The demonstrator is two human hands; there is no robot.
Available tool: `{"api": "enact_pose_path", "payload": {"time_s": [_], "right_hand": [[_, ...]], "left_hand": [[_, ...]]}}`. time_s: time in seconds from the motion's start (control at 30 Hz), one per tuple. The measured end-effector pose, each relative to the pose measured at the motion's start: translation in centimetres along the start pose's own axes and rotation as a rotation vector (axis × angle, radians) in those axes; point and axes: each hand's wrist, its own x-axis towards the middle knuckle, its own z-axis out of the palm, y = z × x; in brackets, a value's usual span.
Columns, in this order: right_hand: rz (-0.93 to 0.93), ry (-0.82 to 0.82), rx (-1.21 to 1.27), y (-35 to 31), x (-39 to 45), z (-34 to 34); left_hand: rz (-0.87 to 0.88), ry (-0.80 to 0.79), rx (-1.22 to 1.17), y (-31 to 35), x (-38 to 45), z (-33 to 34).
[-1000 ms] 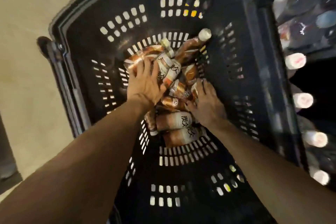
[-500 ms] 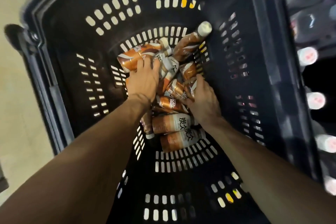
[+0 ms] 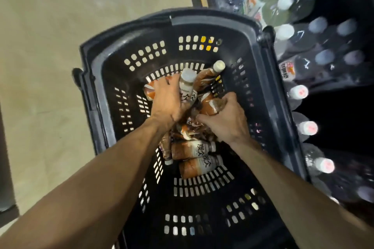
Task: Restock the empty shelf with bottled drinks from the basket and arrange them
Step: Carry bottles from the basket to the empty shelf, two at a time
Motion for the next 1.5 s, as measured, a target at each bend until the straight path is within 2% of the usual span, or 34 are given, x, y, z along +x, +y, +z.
{"api": "enact_pose_path", "payload": {"time_s": [0.2,0.4,0.53,0.73,0.87,1.2,1.33,1.5], "right_hand": [[0.034,0.063,0.096,-5.3,-4.1,-6.5],[0.209,0.102,0.473,-11.2,-10.1,-14.2],[0.276,-0.037,0.812,-16.3,-14.3,-19.2],[0.145,-0.28,1.14,-25.5,-21.9,-27.4],[-0.038,-0.325,1.167,-31.1,-26.4,-32.8],[-0.462,-0.114,0.958,-42.6,-38.5,-45.8],[-0.553,0.007,0.963,-45.2,-43.2,-48.9],[-0.583,0.274,0.942,-46.3,-48.5,-50.5]], "left_hand": [[-0.013,0.051,-0.157,5.8,-1.5,-8.5],[-0.019,0.126,-0.349,9.7,-4.4,-20.5],[-0.066,0.11,-0.446,12.8,-7.9,-28.1],[-0.036,0.084,-0.637,19.3,-13.1,-39.0],[0.018,0.115,-0.754,24.6,-16.9,-47.0],[0.237,0.228,-0.847,36.4,-25.7,-64.3],[0.348,0.228,-0.847,39.3,-27.7,-69.1],[0.51,0.163,-0.843,42.1,-29.1,-72.6]]}}
